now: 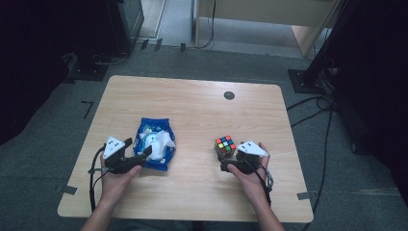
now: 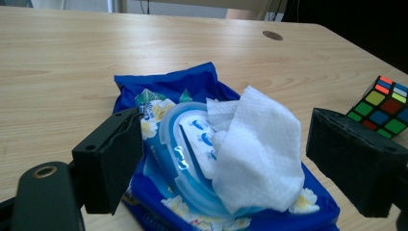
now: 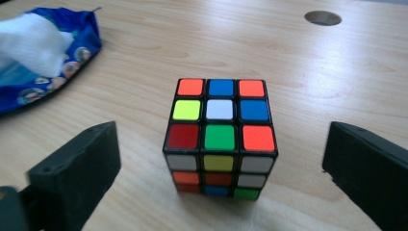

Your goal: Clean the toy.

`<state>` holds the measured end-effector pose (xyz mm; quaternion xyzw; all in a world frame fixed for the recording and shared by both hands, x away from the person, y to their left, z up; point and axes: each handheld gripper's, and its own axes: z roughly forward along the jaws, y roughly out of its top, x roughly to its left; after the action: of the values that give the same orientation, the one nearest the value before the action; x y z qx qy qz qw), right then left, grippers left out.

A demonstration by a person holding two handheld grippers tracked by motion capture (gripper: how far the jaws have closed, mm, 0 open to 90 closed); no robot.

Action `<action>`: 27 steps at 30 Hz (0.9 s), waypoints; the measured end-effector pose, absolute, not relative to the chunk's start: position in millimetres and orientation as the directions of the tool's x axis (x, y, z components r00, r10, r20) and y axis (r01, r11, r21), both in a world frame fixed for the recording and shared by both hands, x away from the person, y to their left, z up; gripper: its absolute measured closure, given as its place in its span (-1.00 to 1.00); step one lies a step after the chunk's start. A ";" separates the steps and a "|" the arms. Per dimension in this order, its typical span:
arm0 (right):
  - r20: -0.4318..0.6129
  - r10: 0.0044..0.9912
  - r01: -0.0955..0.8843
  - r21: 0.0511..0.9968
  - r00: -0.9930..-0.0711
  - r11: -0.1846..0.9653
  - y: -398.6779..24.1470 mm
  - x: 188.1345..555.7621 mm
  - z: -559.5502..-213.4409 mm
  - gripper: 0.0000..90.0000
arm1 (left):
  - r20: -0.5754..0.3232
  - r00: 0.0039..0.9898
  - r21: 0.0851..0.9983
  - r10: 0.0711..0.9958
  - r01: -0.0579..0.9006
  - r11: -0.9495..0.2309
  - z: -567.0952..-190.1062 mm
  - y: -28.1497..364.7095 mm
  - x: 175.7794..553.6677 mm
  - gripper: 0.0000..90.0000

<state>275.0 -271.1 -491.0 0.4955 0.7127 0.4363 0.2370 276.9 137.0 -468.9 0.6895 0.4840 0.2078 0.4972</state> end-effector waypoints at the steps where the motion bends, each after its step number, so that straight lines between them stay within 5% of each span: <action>1: 0.107 0.908 0.501 0.857 -0.405 0.123 -274.6 272.9 -489.9 -1.00 | -0.199 0.445 0.886 0.873 0.462 -0.034 -468.3 140.2 274.8 -0.73; 27: 0.128 0.946 0.548 0.835 -0.297 0.059 -365.8 222.6 -493.3 -1.00 | -0.179 0.384 0.857 0.906 0.513 -0.048 -485.3 202.3 238.8 -0.79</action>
<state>222.6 -365.8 -493.3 0.5429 0.6878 0.4191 0.2377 238.8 202.3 -485.3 0.6919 0.5125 0.2125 0.4621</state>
